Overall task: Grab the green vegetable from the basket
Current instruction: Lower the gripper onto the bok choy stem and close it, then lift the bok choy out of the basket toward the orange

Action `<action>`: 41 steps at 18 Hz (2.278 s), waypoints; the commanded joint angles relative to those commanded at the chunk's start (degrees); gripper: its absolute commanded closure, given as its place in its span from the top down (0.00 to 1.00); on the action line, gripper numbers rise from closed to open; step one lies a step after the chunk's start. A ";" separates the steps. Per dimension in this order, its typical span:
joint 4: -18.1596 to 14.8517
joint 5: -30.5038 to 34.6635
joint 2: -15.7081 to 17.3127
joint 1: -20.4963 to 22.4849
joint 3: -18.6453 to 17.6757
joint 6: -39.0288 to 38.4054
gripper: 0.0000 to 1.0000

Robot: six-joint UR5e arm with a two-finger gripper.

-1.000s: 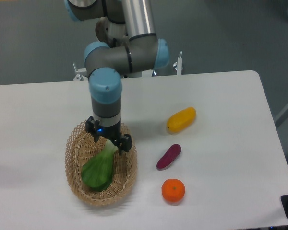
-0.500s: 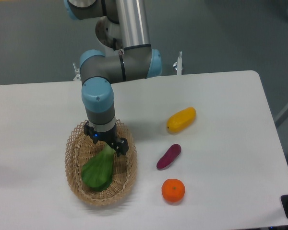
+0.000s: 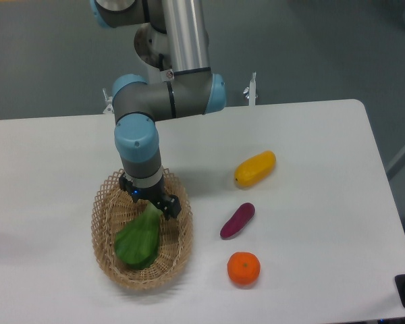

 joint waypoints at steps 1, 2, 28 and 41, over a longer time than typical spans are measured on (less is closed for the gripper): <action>0.00 0.61 0.09 0.00 0.17 0.17 1.00; 0.09 1.14 0.09 0.00 0.44 0.26 0.94; -1.32 0.27 5.35 3.16 7.20 1.41 0.38; -3.95 -4.65 8.52 19.67 9.67 19.66 0.36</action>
